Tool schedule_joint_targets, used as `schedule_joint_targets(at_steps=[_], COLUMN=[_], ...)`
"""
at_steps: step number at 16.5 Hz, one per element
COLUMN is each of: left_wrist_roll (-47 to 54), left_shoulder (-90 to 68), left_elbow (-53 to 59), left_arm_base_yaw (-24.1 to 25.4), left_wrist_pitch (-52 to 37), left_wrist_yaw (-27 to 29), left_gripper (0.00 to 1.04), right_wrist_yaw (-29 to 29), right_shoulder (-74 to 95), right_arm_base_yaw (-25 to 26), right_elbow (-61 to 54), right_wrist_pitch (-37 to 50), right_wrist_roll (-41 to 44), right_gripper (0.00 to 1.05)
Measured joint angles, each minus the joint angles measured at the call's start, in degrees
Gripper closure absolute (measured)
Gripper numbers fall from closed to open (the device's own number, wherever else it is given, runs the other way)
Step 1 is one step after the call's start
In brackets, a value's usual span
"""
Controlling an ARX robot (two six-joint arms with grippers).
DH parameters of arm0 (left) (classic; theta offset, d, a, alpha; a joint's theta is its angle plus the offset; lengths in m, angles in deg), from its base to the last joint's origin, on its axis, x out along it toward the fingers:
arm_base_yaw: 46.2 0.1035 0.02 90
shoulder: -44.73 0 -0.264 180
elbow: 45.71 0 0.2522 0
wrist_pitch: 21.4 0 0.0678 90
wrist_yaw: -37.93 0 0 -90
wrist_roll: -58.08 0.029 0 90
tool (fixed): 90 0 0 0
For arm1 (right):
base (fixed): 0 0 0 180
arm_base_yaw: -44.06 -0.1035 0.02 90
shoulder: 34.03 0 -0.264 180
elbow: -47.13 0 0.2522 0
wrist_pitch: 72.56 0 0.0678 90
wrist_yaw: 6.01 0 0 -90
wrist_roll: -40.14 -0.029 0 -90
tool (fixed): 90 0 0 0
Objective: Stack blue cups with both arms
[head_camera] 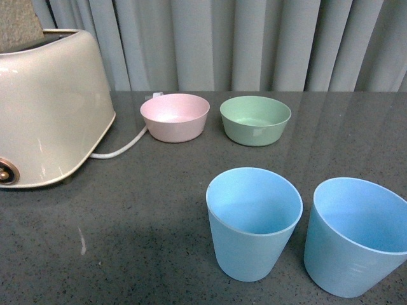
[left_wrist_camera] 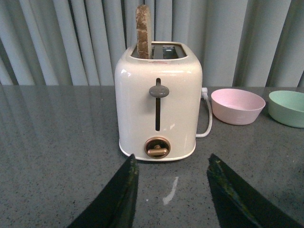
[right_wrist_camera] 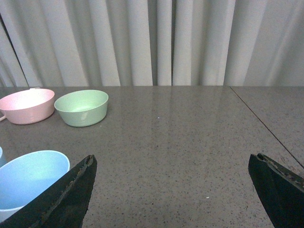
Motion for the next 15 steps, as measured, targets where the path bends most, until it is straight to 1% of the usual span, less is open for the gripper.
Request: schedule_joint_targets(at_steps=[1,3,4,5,6,7,8,10,13,15], left_wrist_roll=[0.0,0.0,0.0,0.0,0.0,0.0,0.0,0.0,0.0,0.0], left_shoulder=[0.0,0.0,0.0,0.0,0.0,0.0,0.0,0.0,0.0,0.0], left_elbow=[0.0,0.0,0.0,0.0,0.0,0.0,0.0,0.0,0.0,0.0], left_arm_base_yaw=[0.0,0.0,0.0,0.0,0.0,0.0,0.0,0.0,0.0,0.0], left_wrist_pitch=[0.0,0.0,0.0,-0.1,0.0,0.0,0.0,0.0,0.0,0.0], left_wrist_yaw=[0.0,0.0,0.0,0.0,0.0,0.0,0.0,0.0,0.0,0.0], left_gripper=[0.5,0.32,0.18,0.07,0.07,0.07,0.07,0.07,0.07,0.07], right_wrist_yaw=[0.0,0.0,0.0,11.6,11.1,8.8,6.8,2.1,-1.1,-2.4], right_shoulder=[0.0,0.0,0.0,15.2,20.0,24.3,27.9,39.3,52.4,56.4], right_arm_base_yaw=[0.0,0.0,0.0,0.7,2.4,2.4,1.7,-1.6,-7.7,-9.9], right_elbow=[0.0,0.0,0.0,6.3,10.1,14.2,17.6,25.3,30.7,31.7], right_wrist_pitch=[0.0,0.0,0.0,3.7,7.9,11.3,12.6,9.6,3.0,0.1], right_wrist_roll=[0.0,0.0,0.0,-8.0,-9.0,-9.8,-10.4,-11.8,-11.6,-11.6], right_gripper=[0.07,0.07,0.07,0.07,0.07,0.07,0.07,0.07,0.07,0.07])
